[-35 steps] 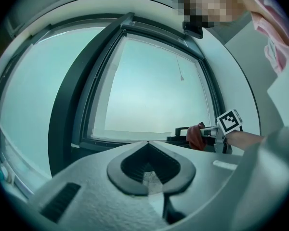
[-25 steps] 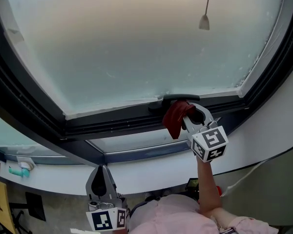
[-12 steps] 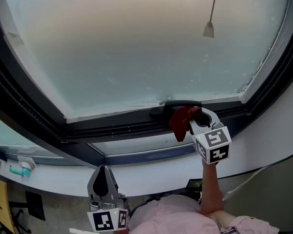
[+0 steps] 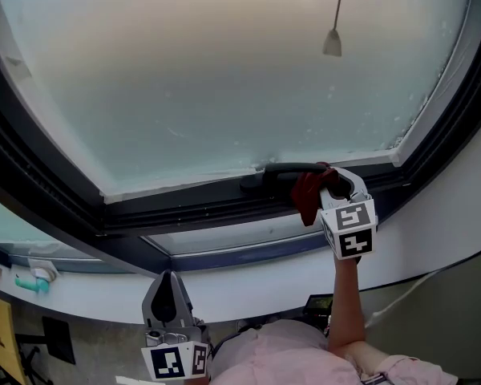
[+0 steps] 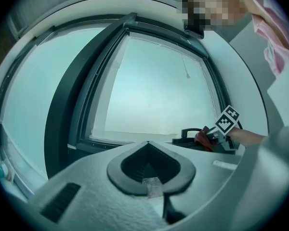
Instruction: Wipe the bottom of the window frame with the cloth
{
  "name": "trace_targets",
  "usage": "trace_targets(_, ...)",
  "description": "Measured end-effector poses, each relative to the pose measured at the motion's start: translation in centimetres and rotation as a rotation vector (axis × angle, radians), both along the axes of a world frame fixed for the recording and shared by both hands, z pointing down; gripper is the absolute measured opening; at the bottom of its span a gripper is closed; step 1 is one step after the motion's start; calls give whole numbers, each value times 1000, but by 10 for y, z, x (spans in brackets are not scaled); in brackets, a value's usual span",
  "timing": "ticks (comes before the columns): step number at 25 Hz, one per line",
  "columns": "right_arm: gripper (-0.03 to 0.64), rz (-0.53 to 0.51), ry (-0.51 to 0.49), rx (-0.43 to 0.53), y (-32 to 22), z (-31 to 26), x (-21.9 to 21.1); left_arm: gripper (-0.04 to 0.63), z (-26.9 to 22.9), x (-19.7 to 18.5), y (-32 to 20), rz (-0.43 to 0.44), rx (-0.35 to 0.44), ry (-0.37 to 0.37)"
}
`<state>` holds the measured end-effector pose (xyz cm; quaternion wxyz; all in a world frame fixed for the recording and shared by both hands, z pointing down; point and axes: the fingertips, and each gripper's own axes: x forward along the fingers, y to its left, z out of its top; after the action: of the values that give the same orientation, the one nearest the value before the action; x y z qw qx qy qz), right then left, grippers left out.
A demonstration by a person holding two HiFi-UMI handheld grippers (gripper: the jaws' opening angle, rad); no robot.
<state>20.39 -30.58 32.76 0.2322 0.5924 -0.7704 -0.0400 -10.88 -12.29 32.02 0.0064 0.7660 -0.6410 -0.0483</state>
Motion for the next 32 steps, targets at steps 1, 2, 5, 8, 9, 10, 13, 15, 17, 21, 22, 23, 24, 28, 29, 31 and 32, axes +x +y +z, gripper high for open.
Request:
trace_targets(1, 61, 3, 9, 1, -2, 0, 0, -6, 0, 2, -1, 7, 0, -2)
trace_targets(2, 63, 2, 17, -2, -4, -1, -1, -6, 0, 4, -1, 14, -1, -3)
trace_targets(5, 64, -17, 30, -23, -9, -1, -2, -6, 0, 10, -3, 31, -3, -7)
trace_targets(8, 64, -31, 36, -23, -8, -1, -3, -6, 0, 17, -4, 51, -4, -8)
trace_targets(9, 64, -36, 38, -22, -8, -1, -3, -6, 0, 19, -4, 57, -4, -8)
trace_targets(10, 64, -42, 38, -21, -7, -1, -3, -6, 0, 21, -4, 62, -5, -8)
trace_targets(13, 64, -67, 31, -19, -7, -1, -4, -6, 0, 24, -3, 66, -5, -4)
trace_targets(15, 64, -79, 22, -15, -6, -1, -3, -6, 2, 25, -3, 65, -8, -1)
trace_targets(17, 66, -85, 17, -13, -5, -1, -3, -6, 2, 25, -2, 63, -13, 2)
trace_targets(21, 69, -90, 16, -8, -5, -2, -2, -6, 2, 25, -1, 53, -8, 3)
trace_targets(22, 69, -87, 17, -7, -5, -2, 0, -6, 2, 25, -2, 50, -8, 4)
trace_targets(23, 69, -83, 18, -5, -6, -2, 2, -6, 2, 25, -2, 48, -7, 5)
trace_targets(24, 69, -77, 19, -4, -6, -2, 6, -6, 3, 25, -2, 46, -8, 5)
trace_targets(28, 66, -39, 17, -3, -8, -1, 25, -6, 4, 26, -3, 42, -11, 7)
trace_targets(29, 64, -29, 15, -3, -8, -1, 30, -6, 5, 26, -3, 43, -13, 8)
trace_targets(31, 63, -17, 14, -1, -9, -1, 38, -6, 5, 28, -5, 46, -15, 8)
trace_targets(32, 63, -16, 14, 0, -9, -1, 40, -6, 5, 29, -6, 49, -15, 7)
